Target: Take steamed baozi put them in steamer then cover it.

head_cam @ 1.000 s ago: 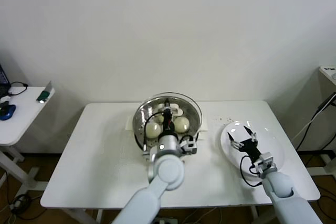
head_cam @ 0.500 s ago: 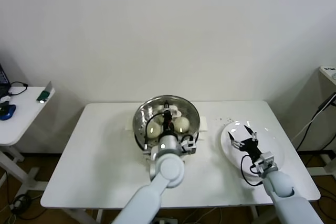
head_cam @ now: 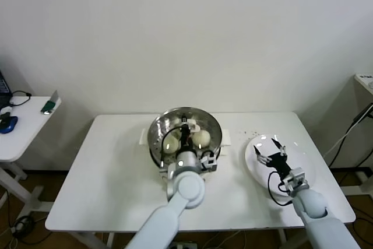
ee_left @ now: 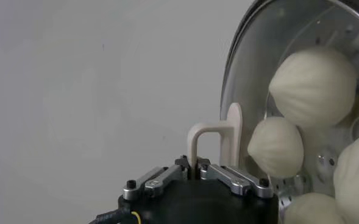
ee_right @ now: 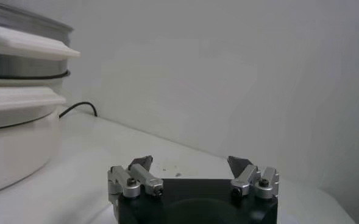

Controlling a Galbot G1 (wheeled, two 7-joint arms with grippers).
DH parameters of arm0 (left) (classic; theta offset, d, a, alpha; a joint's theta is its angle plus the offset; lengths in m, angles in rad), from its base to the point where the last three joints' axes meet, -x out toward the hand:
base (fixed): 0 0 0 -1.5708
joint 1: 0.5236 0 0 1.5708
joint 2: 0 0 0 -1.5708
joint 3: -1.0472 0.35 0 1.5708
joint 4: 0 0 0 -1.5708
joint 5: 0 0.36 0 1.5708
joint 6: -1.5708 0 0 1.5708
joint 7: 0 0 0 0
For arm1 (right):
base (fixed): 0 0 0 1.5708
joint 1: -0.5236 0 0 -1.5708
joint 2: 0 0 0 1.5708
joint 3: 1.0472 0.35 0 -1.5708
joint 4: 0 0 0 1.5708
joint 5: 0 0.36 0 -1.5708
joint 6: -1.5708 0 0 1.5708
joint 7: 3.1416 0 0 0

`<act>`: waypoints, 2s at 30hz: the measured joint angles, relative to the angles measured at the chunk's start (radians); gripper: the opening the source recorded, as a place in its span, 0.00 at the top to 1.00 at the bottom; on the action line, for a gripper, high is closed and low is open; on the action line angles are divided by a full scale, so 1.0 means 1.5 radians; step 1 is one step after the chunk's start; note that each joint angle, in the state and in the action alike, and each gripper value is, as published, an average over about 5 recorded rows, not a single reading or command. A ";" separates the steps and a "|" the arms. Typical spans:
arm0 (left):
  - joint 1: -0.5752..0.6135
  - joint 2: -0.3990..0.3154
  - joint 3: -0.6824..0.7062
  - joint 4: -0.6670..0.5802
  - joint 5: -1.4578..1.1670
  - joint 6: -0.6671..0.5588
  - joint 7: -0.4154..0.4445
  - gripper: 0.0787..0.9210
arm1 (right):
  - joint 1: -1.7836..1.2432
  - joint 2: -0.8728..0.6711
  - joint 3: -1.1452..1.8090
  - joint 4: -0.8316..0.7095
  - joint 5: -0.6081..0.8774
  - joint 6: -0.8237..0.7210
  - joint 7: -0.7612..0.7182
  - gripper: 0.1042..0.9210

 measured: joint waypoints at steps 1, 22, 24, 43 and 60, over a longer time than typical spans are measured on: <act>0.000 0.000 0.000 0.001 -0.001 0.000 -0.001 0.92 | 0.000 0.000 0.000 0.000 0.000 0.000 0.000 0.12; 0.017 0.038 0.015 -0.057 -0.036 -0.001 0.011 0.39 | 0.000 -0.004 0.006 0.011 0.005 -0.031 0.005 0.12; 0.021 0.047 0.015 -0.070 -0.042 -0.001 0.013 0.33 | 0.001 -0.005 0.007 0.013 0.006 -0.038 0.007 0.12; 0.084 0.144 -0.008 -0.220 -0.135 0.000 0.006 0.12 | 0.010 -0.002 0.009 0.021 0.021 -0.077 0.020 0.12; 0.254 0.176 -0.259 -0.340 -0.535 -0.008 -0.217 0.12 | -0.014 -0.002 0.025 0.045 0.026 -0.072 0.009 0.12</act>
